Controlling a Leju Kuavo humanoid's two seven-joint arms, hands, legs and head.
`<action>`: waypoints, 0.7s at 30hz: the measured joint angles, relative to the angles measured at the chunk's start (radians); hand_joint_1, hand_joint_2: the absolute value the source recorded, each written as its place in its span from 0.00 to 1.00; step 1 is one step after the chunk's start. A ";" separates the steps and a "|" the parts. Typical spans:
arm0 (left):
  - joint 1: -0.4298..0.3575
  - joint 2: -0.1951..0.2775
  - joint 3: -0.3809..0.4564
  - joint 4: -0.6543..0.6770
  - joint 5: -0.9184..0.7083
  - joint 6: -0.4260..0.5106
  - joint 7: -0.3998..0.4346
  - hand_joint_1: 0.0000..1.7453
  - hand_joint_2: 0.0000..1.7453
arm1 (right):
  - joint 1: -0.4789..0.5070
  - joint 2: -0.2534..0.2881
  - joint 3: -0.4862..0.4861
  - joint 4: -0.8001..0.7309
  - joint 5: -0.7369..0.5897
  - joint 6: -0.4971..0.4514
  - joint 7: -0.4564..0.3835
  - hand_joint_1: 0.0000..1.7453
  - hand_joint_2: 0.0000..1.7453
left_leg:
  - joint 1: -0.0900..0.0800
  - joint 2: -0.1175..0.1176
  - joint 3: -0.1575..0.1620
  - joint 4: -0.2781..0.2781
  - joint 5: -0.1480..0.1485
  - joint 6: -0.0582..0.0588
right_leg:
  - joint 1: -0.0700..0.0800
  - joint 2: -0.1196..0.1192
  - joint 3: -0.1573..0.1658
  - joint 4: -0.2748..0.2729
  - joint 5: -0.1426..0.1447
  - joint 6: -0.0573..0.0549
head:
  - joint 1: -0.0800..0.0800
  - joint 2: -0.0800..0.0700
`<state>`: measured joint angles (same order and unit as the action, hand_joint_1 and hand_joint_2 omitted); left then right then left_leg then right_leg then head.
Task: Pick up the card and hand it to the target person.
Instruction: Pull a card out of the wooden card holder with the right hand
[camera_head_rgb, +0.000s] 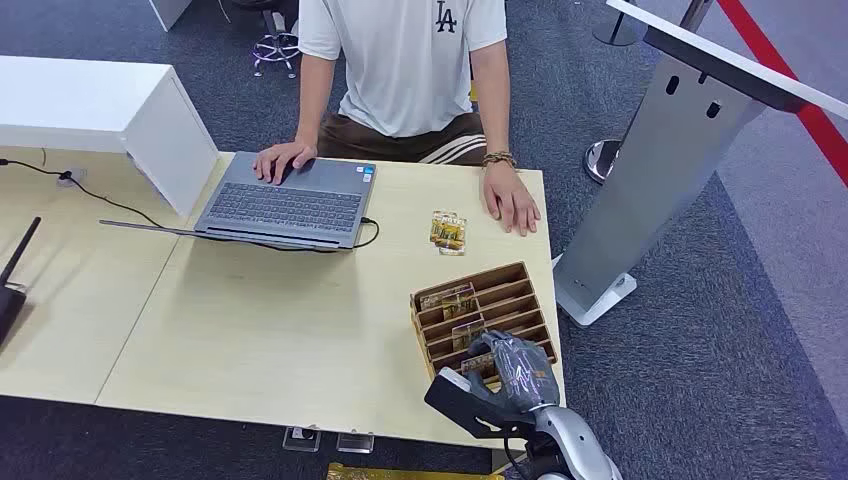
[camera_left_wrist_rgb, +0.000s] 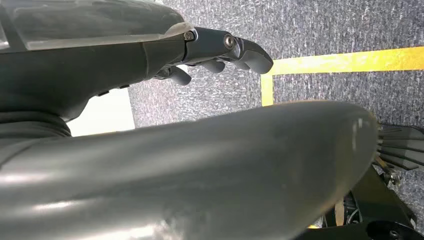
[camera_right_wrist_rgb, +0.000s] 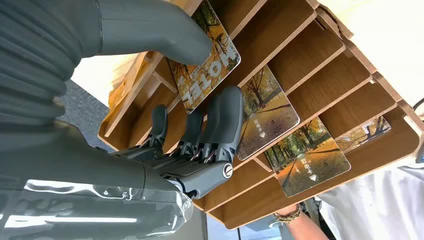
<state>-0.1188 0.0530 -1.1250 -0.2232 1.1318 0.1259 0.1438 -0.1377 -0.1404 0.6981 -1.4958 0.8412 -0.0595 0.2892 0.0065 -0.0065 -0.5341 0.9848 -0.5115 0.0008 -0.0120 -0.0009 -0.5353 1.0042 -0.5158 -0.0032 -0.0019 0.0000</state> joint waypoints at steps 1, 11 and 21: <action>0.000 0.000 0.000 0.000 0.000 0.000 0.000 0.00 0.00 | 0.000 0.000 0.000 0.000 0.000 0.000 0.000 0.51 1.00 | 0.000 0.000 0.000 0.000 0.000 0.000 | 0.000 0.000 0.000 0.000 0.000 0.000 | 0.000 0.000; 0.000 0.000 0.000 0.000 -0.001 0.002 0.000 0.00 0.00 | 0.000 0.000 0.000 0.001 0.000 0.000 0.000 0.48 1.00 | 0.000 0.000 0.000 0.000 0.000 0.000 | 0.000 0.000 0.000 0.000 0.000 0.000 | 0.000 0.000; 0.000 0.000 0.000 0.000 -0.003 0.003 0.000 0.00 0.00 | 0.000 0.000 0.000 0.007 0.000 -0.001 0.000 0.53 1.00 | 0.000 0.000 0.000 0.000 0.000 0.000 | 0.000 0.000 0.000 0.000 0.000 0.000 | 0.000 0.000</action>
<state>-0.1189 0.0530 -1.1252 -0.2232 1.1292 0.1290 0.1438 -0.1377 -0.1404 0.6977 -1.4891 0.8412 -0.0608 0.2891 0.0065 -0.0064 -0.5340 0.9848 -0.5115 0.0008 -0.0120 -0.0009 -0.5353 1.0042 -0.5158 -0.0032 -0.0019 0.0000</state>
